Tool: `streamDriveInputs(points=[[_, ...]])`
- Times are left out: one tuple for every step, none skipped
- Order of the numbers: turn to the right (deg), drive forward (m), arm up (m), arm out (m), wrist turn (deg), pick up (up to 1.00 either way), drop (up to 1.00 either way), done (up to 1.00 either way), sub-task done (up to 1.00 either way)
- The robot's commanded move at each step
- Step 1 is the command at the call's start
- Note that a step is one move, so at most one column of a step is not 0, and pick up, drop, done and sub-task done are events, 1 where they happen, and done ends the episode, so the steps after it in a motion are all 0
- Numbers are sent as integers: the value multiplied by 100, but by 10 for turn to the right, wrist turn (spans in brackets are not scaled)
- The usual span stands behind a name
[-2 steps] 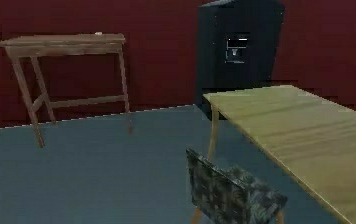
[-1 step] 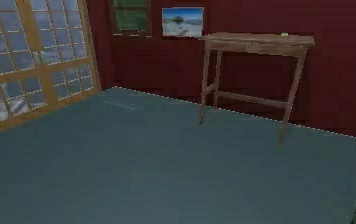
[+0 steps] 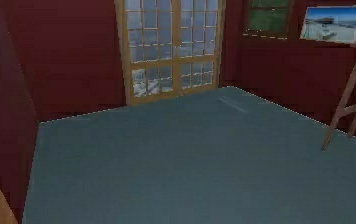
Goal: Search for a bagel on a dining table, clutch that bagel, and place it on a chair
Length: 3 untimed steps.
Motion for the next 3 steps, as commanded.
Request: streamDriveInputs(points=[[450,0,0,0,0,0,0,0,0],[450,0,0,0,0,0,0,0,0],[30,0,0,0,0,0,0,0,0]])
